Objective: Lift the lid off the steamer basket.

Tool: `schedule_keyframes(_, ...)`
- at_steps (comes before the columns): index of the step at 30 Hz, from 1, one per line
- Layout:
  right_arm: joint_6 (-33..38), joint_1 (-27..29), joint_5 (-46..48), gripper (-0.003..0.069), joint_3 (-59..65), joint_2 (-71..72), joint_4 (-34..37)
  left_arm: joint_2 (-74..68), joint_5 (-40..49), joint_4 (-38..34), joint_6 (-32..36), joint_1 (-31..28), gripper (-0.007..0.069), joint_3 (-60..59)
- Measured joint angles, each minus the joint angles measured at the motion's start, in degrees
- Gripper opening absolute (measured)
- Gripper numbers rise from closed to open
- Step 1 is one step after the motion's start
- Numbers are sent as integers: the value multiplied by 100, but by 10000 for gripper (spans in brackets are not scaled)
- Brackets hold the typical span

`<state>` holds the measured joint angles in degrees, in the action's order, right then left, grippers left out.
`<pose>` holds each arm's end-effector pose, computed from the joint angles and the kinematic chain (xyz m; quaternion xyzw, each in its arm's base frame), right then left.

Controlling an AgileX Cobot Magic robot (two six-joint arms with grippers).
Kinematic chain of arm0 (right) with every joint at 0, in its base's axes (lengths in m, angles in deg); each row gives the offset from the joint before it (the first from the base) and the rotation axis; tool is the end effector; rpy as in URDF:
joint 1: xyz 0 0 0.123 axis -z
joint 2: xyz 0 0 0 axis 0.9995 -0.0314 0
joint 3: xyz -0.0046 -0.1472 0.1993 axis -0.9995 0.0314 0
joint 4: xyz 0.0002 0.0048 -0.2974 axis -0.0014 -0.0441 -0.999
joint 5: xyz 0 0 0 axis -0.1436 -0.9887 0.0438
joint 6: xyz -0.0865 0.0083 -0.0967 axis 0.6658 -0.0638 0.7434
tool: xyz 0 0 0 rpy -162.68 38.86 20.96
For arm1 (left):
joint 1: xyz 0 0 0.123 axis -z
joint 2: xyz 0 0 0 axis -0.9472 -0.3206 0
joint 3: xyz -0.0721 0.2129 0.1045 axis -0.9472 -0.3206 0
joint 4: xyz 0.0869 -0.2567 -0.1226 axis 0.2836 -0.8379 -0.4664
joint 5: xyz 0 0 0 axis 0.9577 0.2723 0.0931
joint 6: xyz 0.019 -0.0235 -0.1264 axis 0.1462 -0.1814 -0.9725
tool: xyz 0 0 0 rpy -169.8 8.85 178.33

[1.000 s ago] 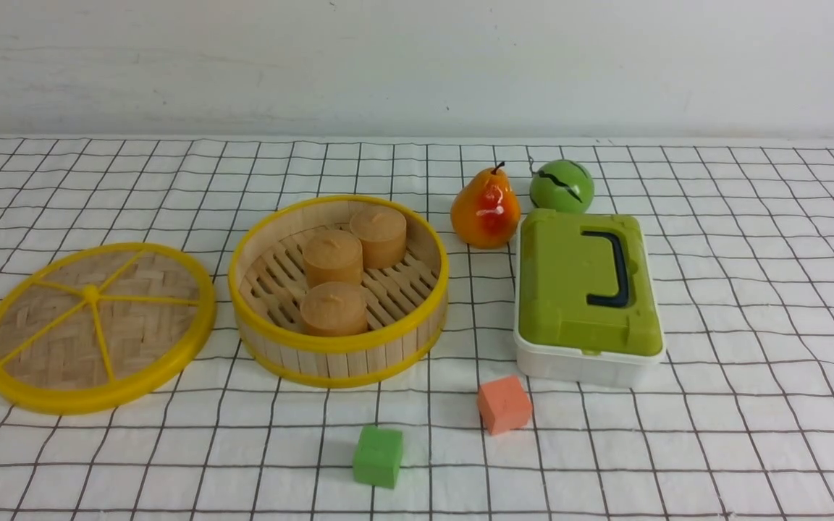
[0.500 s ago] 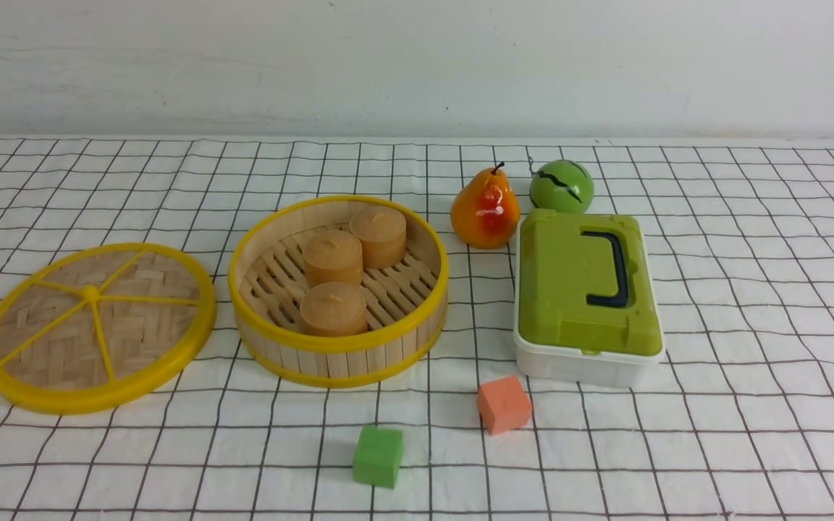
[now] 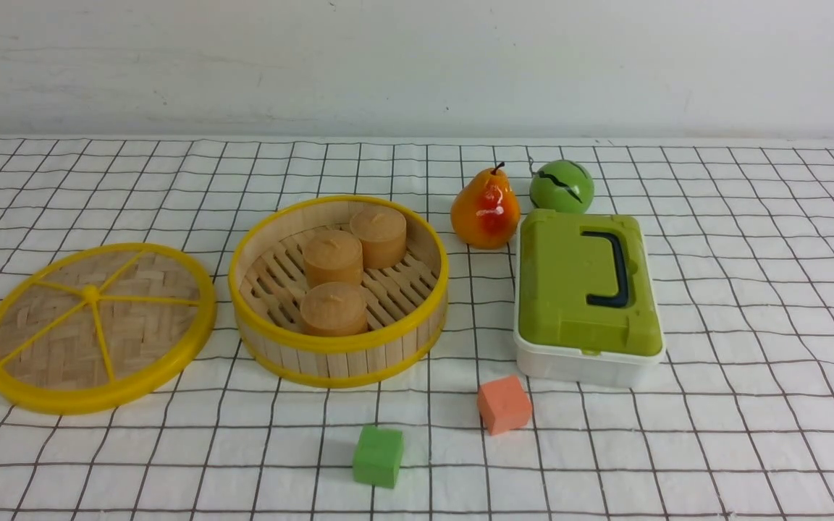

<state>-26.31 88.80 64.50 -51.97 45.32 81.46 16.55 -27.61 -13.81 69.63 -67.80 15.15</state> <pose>0.1730 -0.0037 0.1617 0.0108 0.8065 -0.0069 0.5911 0.1725 -0.0172 0.1571 -0.0297 0.8083 -0.0886 0.5813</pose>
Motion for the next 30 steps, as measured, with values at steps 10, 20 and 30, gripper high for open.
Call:
schedule_keyframes(10,0,0,0,240,0,0,0,0,0,0,0,0,-4,0)
schedule_keyframes(20,0,0,0,240,0,0,0,0,0,0,0,0,-2,0)
schedule_keyframes(30,0,0,0,240,0,0,-2,0,0,0,0,0,-1,0)
